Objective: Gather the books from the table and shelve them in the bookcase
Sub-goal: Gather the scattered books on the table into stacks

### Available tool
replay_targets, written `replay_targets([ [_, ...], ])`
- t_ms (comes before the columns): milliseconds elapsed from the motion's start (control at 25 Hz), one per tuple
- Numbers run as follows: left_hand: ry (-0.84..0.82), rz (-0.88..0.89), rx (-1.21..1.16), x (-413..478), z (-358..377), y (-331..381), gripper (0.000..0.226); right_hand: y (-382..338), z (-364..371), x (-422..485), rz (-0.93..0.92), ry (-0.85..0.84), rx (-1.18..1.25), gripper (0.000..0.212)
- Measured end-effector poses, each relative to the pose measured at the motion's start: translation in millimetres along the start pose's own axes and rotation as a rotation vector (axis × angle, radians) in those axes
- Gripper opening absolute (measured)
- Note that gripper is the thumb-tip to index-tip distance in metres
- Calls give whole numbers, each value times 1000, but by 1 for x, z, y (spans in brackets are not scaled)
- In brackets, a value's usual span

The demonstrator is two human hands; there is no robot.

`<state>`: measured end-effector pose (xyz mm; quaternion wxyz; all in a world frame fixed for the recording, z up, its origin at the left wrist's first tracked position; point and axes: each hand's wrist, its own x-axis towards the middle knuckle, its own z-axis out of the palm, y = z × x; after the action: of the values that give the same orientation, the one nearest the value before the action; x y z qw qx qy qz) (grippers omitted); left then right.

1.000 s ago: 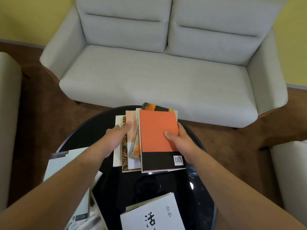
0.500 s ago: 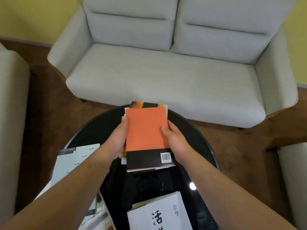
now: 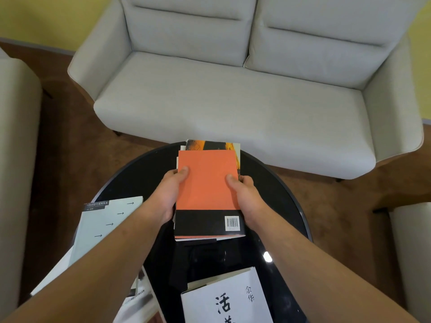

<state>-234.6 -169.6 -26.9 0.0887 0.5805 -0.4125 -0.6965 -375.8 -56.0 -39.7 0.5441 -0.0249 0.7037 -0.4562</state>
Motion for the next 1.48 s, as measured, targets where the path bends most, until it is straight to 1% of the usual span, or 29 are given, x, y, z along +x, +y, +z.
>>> replay_targets([
  [120, 47, -17, 18, -14, -2, -2, 49, 6, 7, -12, 2, 1, 3, 42],
  [240, 53, -58, 5, -30, -3, -15, 50, 13, 7, -27, 28, -9, -34, 43],
  [360, 55, -56, -5, -42, -3, -17, 41, 19, 3, -36, 9, -15, -120, 48],
  [400, 77, -48, -13, -45, -3, -16, 37, 22, 3, -38, -43, 18, -207, 51],
  [480, 163, -11, 35, -54, -6, -19, 27, 30, -1, -39, -203, 186, -472, 52],
  [520, 193, 16, 106, -60, -7, -23, 23, 33, -3, -41, -281, 238, -567, 47],
  [560, 184, 52, 182, -65, -8, -30, 17, 35, -3, -44, -333, 231, -603, 38],
  [600, 155, 98, 238, -71, -7, -36, 15, 35, -3, -47, -359, 197, -598, 30],
  [680, 148, 198, 300, -79, -3, -41, 27, 33, -3, -54, -340, 152, -519, 22],
  [720, 173, 234, 321, -80, -2, -41, 30, 30, -3, -56, -312, 150, -466, 21],
  [760, 192, 261, 321, -81, -1, -40, 30, 27, -3, -58, -303, 163, -429, 26],
  [880, 182, 279, 308, -76, -1, -40, 29, 20, -3, -57, -342, 217, -367, 37],
  [1000, 178, 319, 435, -63, 1, -30, 38, 9, 0, -48, -336, 256, -273, 41],
  [1080, 137, 333, 383, -60, 3, -17, 38, 3, 1, -43, -329, 273, -279, 43],
  [1200, 91, 355, 320, -55, 3, -5, 34, -2, -2, -41, -274, 229, -251, 44],
  [1280, 72, 338, 351, -51, 1, -7, 33, -2, -5, -41, -224, 178, -204, 40],
  [1320, 60, 330, 354, -53, 1, -10, 32, 2, -7, -40, -223, 164, -219, 39],
  [1400, 34, 311, 318, -52, -3, -11, 25, 8, -11, -41, -230, 160, -238, 39],
  [1480, 42, 306, 346, -42, -8, -10, 25, 13, -19, -43, -189, 136, -195, 38],
])
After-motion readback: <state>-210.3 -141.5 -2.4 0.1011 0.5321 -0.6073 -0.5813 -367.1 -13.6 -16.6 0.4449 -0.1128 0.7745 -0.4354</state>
